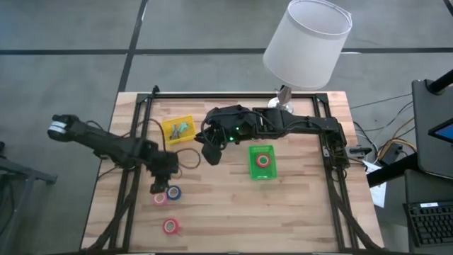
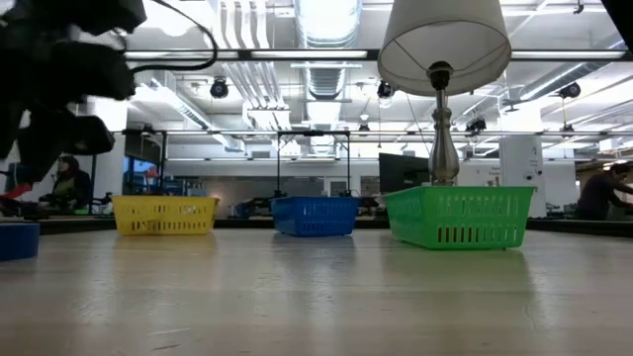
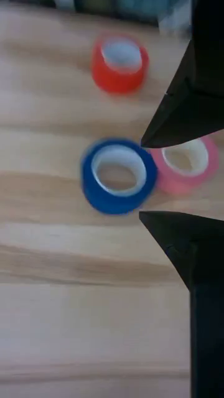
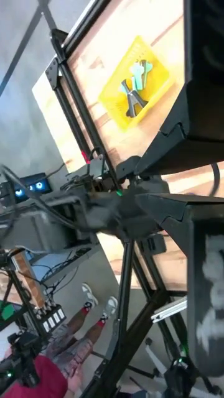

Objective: Pick and place Stapler, Stapler remover, tape
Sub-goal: Put the blue tape into the green bin

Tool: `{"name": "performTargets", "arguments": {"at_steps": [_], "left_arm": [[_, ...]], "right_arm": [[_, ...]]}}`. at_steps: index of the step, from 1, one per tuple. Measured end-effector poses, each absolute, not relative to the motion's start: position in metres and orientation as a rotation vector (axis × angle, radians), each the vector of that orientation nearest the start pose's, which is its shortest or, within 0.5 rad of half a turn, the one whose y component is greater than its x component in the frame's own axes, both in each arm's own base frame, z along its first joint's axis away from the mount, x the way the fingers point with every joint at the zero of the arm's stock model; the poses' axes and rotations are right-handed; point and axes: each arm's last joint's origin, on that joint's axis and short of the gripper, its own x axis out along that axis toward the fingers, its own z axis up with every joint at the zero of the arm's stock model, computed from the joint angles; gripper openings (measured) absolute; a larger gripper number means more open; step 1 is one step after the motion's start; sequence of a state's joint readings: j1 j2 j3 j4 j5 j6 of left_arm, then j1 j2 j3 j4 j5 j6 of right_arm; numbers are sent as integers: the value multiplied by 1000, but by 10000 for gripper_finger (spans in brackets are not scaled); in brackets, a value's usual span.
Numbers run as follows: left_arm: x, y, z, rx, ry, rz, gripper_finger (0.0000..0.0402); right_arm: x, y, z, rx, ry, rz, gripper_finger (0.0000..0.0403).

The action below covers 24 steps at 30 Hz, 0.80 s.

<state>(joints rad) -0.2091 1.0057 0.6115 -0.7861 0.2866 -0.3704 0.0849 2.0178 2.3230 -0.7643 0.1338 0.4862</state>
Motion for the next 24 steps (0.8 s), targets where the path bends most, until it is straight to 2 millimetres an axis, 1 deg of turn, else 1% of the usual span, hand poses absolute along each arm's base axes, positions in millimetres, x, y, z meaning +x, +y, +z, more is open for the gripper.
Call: {"name": "performTargets", "arguments": {"at_steps": [3, 6, 9, 12, 18, 24], "left_arm": [[158, -50, 191, -340, 1254, -174, 178], [160, -52, 183, -340, 1237, -123, 178], [163, -54, 175, -352, 1219, -131, 178], [164, -56, 167, -357, 1250, -169, 178], [168, -57, 153, -336, 1266, -140, 178], [177, -59, 142, -314, 1276, -104, 175]], "right_arm": [[435, 33, 430, 450, 433, -163, 52], [435, 33, 430, 463, 431, -165, 52], [435, 34, 430, 469, 423, -162, 52], [436, 35, 431, 499, 411, -164, 52], [436, 38, 431, 518, 411, -161, 52], [436, 38, 431, 529, 412, -163, 52]]}}
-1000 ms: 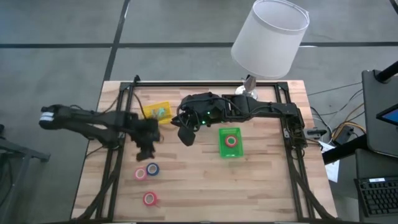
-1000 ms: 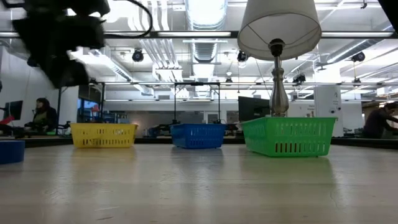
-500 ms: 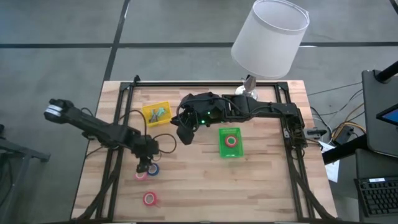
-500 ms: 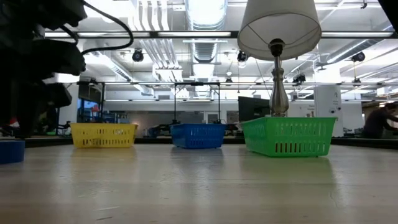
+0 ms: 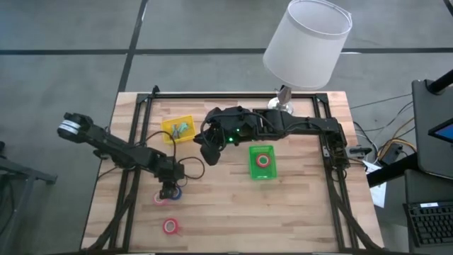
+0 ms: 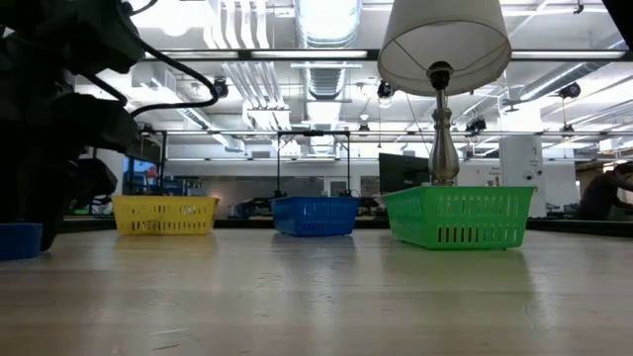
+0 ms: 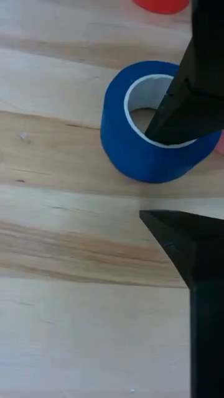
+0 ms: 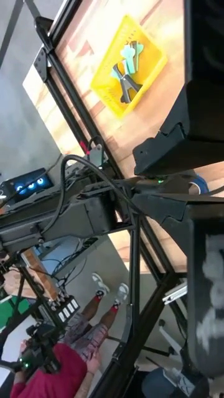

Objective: Pick and place Stapler, Stapler remover, tape
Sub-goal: Put the blue tape into the green bin

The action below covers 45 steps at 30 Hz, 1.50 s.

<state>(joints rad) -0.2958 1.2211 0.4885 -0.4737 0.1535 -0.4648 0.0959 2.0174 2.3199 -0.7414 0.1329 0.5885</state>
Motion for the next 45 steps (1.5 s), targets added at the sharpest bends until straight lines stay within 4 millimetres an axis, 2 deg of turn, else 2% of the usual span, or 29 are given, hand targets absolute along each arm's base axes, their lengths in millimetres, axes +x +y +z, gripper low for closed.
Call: {"name": "performTargets", "arguments": {"at_steps": [4, 11, 18, 23, 26, 30, 33, 36, 38, 41, 45], "left_arm": [[181, -60, 139, -324, 1278, -98, 142], [187, -61, 145, -316, 1225, -100, 41], [196, -60, 164, -314, 1110, -26, 40], [208, -58, 182, -332, 1035, -9, 67], [213, -57, 191, -340, 1005, -9, 62], [219, -57, 205, -344, 971, -16, 41], [222, -57, 216, -343, 940, -17, 41], [222, -55, 225, -312, 909, 36, 47], [221, -53, 232, -281, 896, 79, 57], [217, -50, 243, -251, 895, 150, 62], [210, -45, 260, -273, 865, 281, 53]], "right_arm": [[436, 38, 431, 533, 411, -164, 52], [437, 38, 426, 530, 425, -168, 52], [437, 38, 425, 533, 430, -169, 52], [436, 41, 429, 514, 423, -154, 52], [433, 45, 429, 509, 441, -148, 52], [432, 54, 427, 528, 492, -30, 52], [428, 66, 422, 578, 588, 77, 52], [420, 84, 412, 591, 723, 106, 52], [413, 96, 402, 578, 812, 68, 52], [404, 107, 387, 583, 908, -79, 52], [402, 116, 366, 582, 889, -321, 52]]}}
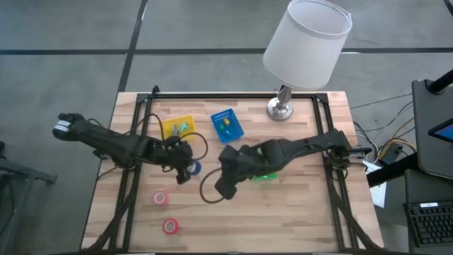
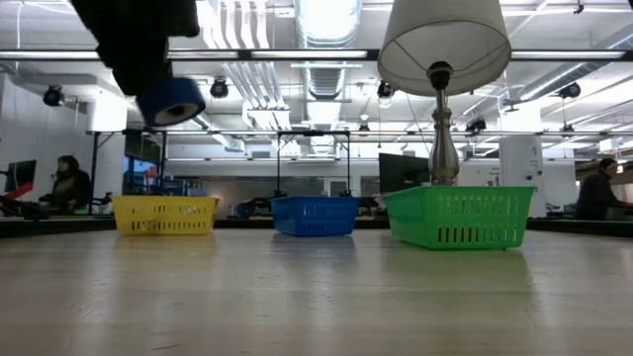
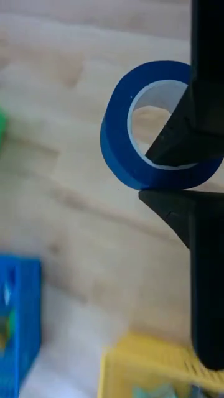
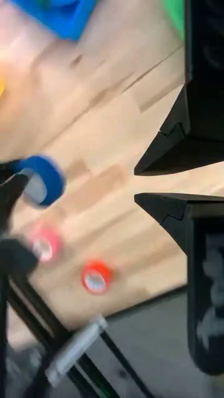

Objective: Pick and place Stapler, Stapler remover, tape
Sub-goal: Put the blue tape into the green bin

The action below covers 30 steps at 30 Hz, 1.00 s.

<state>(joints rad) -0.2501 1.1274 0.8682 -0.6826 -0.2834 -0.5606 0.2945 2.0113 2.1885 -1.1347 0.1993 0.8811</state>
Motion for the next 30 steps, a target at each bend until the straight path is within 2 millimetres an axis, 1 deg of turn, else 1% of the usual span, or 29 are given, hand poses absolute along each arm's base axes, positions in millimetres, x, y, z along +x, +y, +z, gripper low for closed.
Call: {"name": "performTargets", "arguments": {"at_steps": [3, 6, 10, 14, 18, 21, 26, 30], "left_arm": [[207, -43, 274, -301, 814, 356, 46], [207, -42, 288, -306, 758, 372, 47], [206, -41, 304, -304, 702, 360, 54], [204, -41, 310, -266, 703, 367, 53], [200, -40, 308, -215, 739, 406, 50], [199, -41, 308, -208, 744, 405, 51], [199, -44, 308, -207, 744, 392, 51], [199, -44, 308, -207, 744, 389, 52]], "right_arm": [[407, 119, 349, 671, 877, -374, 55], [417, 121, 331, 764, 830, -393, 72], [431, 119, 308, 878, 732, -392, 115], [443, 112, 291, 986, 610, -385, 168], [450, 104, 286, 1072, 483, -361, 211], [452, 98, 285, 1096, 447, -400, 229], [455, 81, 283, 1092, 402, -466, 243], [458, 71, 287, 1086, 365, -479, 242]]}}
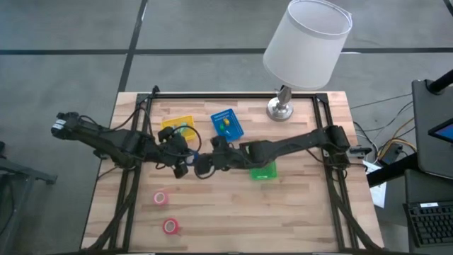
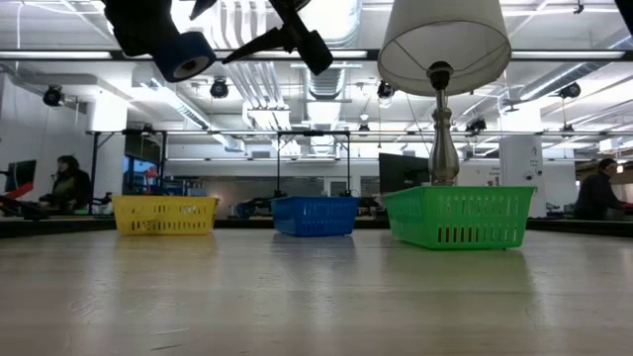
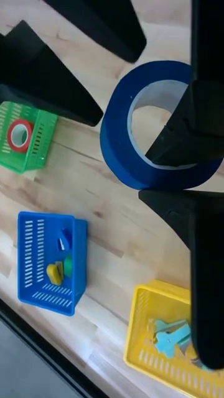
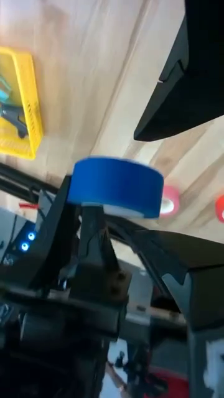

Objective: Pick and place Stapler, Stapler remover, tape
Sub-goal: Put the blue tape into the green bin

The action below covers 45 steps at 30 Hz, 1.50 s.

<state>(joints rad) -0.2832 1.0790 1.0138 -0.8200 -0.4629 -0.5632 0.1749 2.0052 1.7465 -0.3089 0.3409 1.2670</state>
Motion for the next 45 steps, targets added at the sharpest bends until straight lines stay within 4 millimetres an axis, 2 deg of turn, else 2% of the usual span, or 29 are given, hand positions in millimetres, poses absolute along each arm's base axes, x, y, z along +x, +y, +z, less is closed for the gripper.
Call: {"name": "performTargets", "arguments": {"at_steps": [17, 40, 45], "left_arm": [[199, -44, 308, -196, 743, 393, 53], [200, -44, 310, -194, 721, 386, 53], [200, -45, 310, -198, 720, 385, 53]], "right_arm": [[461, 64, 287, 1095, 386, -453, 204], [463, 60, 289, 1066, 381, -420, 110], [463, 59, 288, 1057, 394, -415, 103]]}}
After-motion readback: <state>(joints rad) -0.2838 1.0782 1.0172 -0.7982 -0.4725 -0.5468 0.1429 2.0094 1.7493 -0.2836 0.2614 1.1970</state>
